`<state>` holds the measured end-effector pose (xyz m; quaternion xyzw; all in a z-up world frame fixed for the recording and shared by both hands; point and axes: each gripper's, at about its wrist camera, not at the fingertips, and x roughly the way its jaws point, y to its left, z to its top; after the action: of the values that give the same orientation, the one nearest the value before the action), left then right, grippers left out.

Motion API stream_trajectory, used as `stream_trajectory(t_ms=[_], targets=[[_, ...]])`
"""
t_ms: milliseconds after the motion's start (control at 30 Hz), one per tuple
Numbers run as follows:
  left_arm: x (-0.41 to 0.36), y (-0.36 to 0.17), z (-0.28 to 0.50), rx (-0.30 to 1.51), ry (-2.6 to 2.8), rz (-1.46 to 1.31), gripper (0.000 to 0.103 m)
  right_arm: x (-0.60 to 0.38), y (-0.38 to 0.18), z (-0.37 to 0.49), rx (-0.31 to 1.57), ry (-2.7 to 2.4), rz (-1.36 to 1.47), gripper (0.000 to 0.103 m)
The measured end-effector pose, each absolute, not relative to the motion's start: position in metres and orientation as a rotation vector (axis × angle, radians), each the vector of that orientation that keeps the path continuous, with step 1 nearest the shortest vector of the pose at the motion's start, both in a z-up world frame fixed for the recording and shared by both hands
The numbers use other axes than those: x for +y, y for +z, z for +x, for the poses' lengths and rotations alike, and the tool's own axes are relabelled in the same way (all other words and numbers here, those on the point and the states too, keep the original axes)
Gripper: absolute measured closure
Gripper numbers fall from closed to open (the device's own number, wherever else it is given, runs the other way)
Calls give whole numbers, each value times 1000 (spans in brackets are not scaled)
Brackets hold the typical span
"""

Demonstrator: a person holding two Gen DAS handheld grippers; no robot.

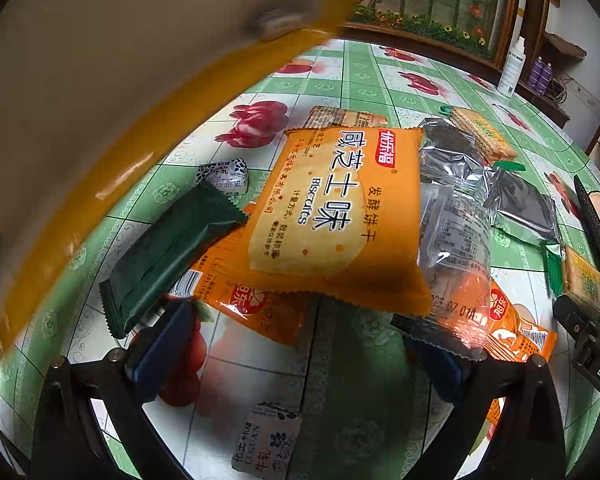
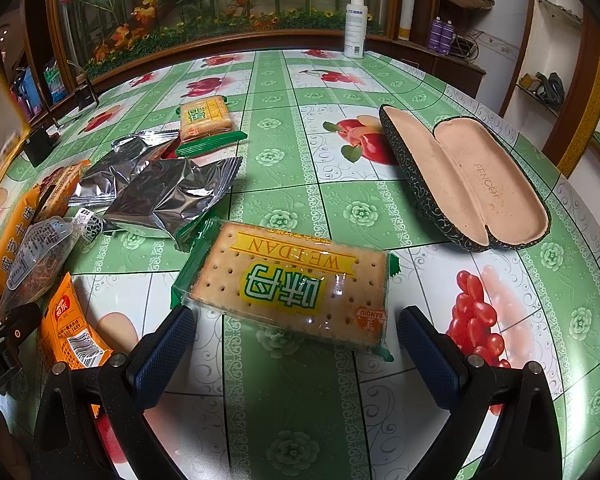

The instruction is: Organize snacks

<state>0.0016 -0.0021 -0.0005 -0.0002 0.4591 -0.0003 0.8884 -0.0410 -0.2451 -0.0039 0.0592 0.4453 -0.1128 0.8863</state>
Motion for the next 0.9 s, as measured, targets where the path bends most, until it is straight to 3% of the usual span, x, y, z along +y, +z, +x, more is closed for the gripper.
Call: stream_trajectory(t_ms=[900], targets=[[-4,1,-1,954,-3,-1,0,-245,-4,-41,926,-235,123,1]])
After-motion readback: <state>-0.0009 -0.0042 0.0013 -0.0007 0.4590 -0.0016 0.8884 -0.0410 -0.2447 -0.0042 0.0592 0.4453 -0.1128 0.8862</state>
